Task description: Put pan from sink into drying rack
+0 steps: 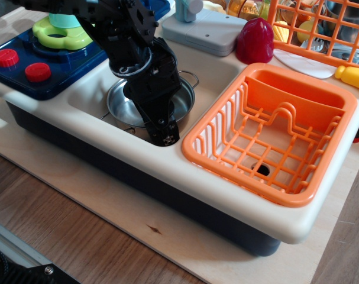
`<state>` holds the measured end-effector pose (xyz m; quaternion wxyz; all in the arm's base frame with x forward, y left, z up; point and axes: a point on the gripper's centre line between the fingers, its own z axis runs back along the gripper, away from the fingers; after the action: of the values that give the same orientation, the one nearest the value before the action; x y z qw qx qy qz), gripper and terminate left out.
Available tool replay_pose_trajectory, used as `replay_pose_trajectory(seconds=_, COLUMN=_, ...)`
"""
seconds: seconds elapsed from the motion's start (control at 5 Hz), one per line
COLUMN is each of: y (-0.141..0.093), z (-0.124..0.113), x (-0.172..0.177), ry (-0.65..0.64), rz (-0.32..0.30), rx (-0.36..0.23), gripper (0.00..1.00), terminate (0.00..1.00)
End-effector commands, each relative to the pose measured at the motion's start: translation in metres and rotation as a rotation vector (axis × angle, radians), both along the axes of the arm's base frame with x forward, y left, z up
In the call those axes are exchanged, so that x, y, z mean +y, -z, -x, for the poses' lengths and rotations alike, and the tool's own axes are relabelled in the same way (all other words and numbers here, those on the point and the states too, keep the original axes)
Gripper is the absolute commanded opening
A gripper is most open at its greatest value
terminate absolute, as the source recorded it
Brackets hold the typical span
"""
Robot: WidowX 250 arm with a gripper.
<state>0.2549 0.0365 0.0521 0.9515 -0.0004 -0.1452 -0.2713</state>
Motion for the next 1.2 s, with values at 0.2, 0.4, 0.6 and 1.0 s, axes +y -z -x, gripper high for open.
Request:
replay_pose_trajectory(seconds=0.2, y=-0.035, z=-0.007, x=0.004, ry=-0.015, rz=-0.114, rx=0.017, gripper=0.0, terminate=0.0)
replay_pose_trajectory(seconds=0.4, y=-0.05, z=-0.011, x=0.012, ry=0.004, rz=-0.184, rx=0.022, gripper=0.0, terminate=0.0)
replay_pose_trajectory(seconds=0.6, y=-0.074, z=-0.014, x=0.016, ry=0.024, rz=-0.24, rx=0.041, gripper=0.0, terminate=0.0)
replay_pose_trajectory(seconds=1.0, y=-0.106, z=-0.005, x=0.004, ry=-0.053, rz=-0.242, rx=0.073, gripper=0.0, terminate=0.0)
